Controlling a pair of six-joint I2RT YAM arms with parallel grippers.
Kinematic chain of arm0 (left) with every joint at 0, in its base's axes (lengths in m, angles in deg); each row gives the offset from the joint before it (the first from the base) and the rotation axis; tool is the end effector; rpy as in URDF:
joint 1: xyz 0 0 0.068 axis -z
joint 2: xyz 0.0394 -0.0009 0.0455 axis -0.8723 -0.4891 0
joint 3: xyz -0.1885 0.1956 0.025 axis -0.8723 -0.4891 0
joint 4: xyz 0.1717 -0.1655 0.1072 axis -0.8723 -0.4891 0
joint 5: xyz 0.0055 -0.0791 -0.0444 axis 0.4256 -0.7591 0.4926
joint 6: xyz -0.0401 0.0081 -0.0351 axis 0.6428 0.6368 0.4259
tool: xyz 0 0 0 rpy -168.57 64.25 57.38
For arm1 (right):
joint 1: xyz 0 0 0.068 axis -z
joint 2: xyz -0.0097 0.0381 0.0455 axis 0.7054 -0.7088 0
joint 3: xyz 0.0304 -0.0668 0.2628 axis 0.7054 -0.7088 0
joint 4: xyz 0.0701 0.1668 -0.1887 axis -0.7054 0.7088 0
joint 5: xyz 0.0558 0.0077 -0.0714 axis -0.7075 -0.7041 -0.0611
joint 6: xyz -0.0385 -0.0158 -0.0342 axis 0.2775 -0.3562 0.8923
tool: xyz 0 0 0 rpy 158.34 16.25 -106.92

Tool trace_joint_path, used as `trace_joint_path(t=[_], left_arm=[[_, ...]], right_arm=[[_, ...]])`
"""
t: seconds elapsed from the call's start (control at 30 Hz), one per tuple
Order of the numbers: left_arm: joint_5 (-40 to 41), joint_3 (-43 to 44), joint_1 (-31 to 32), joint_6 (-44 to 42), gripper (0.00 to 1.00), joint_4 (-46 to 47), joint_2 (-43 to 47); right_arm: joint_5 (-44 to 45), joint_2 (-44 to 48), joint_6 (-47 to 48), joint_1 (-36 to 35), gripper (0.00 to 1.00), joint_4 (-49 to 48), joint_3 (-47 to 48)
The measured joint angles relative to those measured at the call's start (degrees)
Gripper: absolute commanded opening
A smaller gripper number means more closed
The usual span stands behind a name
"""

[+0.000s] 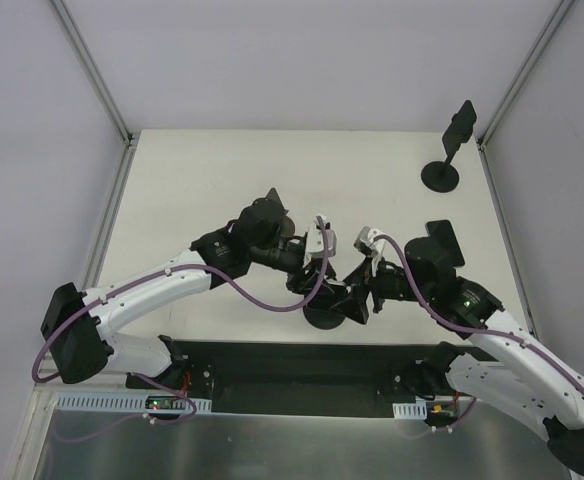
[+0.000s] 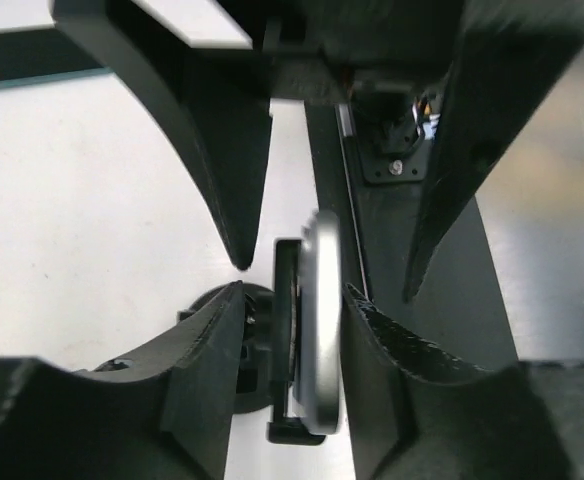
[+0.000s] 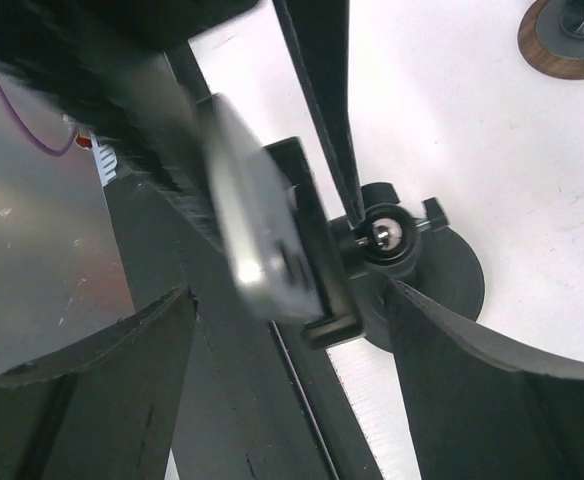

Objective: Place the phone on the phone stand

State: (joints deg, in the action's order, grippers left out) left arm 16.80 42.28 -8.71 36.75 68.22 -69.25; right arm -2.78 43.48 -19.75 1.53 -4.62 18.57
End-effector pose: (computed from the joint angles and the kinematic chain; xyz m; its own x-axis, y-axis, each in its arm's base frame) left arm 0.1631 -0.2488 0.3273 0.0520 0.2325 -0.9712 0.9904 -0.1365 0.0204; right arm 0.1077 0.1256 0.3104 -0.0679 -0.2878 -0.9553 -0.9634 0.2676 -0.0121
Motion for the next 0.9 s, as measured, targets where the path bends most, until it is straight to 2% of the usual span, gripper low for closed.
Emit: trace_joint_path(t=[0.1,0.13,0.2,0.4,0.5,0.6,0.63,0.7,0.73,0.9], left_arm=[[-0.28,0.00,0.00,1.68,0.54,2.78,1.70],[-0.42,0.00,0.00,2.21,0.64,3.52,2.51],[-0.50,-0.15,0.00,3.06,0.69,4.83,4.31],[-0.52,-1.86,-1.60,6.27,0.72,6.25,11.17],[1.01,-1.95,-3.58,8.92,0.72,6.21,14.82],[4.02,-1.09,-6.78,12.24,0.73,5.31,17.90],[5.25,-0.13,-7.98,13.57,0.73,4.46,18.43],[8.17,2.51,-10.21,15.56,0.73,2.73,18.84],[9.57,4.31,-11.04,16.11,0.73,1.25,18.75],[14.62,10.60,-13.14,16.74,0.73,-3.04,18.45]], right_arm=[[0.26,-1.40,0.02,0.00,0.79,-0.04,-0.02],[0.42,-1.86,0.02,0.00,0.79,-0.11,-0.07],[0.57,-2.47,0.04,0.00,0.79,-0.35,-0.17],[0.57,-4.63,0.04,-0.07,0.73,-1.64,-0.28],[1.16,-5.79,0.11,-0.50,0.61,-2.86,-0.31],[2.60,-6.82,0.13,-1.01,0.41,-4.07,-0.31],[3.13,-7.15,0.07,-1.16,0.19,-4.46,-0.31],[4.35,-7.93,-0.07,-1.46,0.05,-4.83,-0.31],[5.07,-8.26,0.09,-1.53,0.01,-5.46,-0.22],[7.23,-8.92,-0.72,-2.29,0.01,-6.86,-0.22]])
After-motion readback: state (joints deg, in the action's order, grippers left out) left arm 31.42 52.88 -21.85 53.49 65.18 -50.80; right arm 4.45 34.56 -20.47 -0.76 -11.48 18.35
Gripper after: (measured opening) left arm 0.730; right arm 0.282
